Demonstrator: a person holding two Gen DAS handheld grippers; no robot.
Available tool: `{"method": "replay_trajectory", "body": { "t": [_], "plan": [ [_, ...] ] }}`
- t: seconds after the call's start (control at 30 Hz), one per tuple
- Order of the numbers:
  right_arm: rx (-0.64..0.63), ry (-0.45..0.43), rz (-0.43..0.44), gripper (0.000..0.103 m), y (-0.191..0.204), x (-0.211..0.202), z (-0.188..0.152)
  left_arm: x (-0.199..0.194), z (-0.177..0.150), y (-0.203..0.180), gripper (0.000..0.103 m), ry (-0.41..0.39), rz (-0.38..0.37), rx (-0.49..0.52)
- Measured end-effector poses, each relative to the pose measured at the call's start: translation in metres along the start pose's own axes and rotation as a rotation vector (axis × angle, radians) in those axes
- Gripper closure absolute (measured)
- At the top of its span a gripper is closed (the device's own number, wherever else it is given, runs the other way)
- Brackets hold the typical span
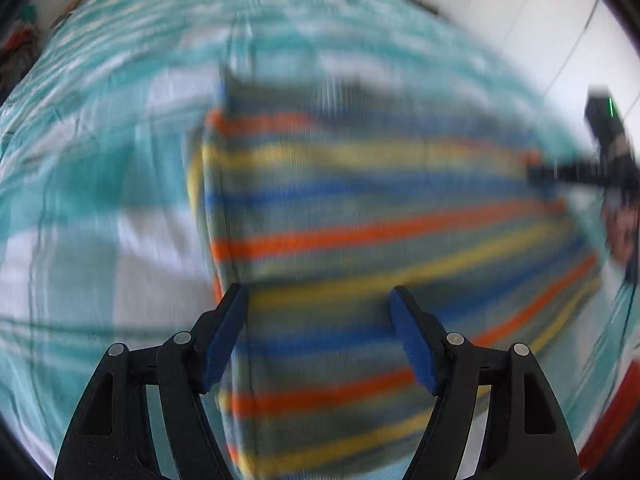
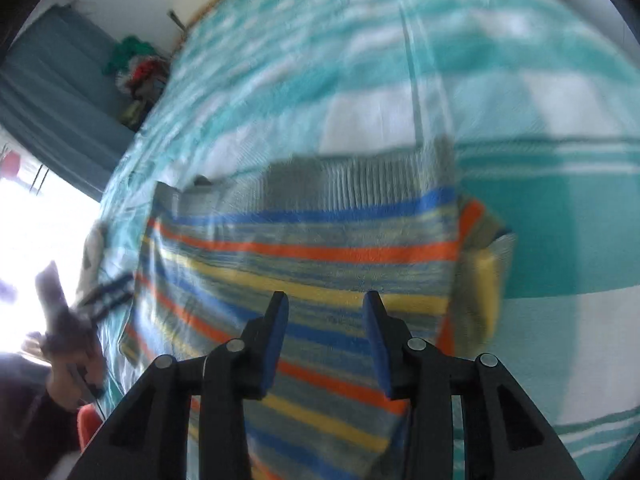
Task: Fold small clothes
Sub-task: 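Lift the hem with both grippers and fold it over toward the collar, then open both grippers and pull them back from the folded sweater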
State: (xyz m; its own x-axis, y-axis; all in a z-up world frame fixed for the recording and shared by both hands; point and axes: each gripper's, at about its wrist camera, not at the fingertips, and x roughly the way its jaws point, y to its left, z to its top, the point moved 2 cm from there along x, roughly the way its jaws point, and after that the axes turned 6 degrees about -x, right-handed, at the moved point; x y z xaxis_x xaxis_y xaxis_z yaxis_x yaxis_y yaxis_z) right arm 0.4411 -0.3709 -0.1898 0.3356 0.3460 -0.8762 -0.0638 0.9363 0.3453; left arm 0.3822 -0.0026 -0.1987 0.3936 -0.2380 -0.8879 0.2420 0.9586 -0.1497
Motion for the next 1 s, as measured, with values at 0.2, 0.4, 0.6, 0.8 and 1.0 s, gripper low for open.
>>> {"method": "replay_trajectory", "body": {
  "t": [0.2,0.4,0.6,0.8,1.0],
  "plan": [
    [-0.099,-0.175,-0.137,0.071,0.031,-0.055,-0.036,-0.054,-0.041,0.006,0.025,-0.096,-0.044,-0.035],
    [-0.231,-0.169,-0.132,0.044,0.067,-0.067,-0.154,-0.055,-0.091,0.008,0.019,-0.085,0.001,-0.178],
    [-0.206,-0.303,-0.236,0.044,0.074,-0.098,-0.241,-0.086,-0.163,0.003,0.013,-0.154,0.002,-0.289],
    [-0.113,-0.371,-0.331,0.043,0.07,-0.103,-0.281,-0.088,-0.195,-0.001,0.01,-0.203,0.068,-0.18],
    [-0.158,-0.345,-0.394,0.038,0.068,-0.087,-0.304,-0.082,-0.2,0.0,0.003,-0.216,0.064,-0.153]
  ]
}}
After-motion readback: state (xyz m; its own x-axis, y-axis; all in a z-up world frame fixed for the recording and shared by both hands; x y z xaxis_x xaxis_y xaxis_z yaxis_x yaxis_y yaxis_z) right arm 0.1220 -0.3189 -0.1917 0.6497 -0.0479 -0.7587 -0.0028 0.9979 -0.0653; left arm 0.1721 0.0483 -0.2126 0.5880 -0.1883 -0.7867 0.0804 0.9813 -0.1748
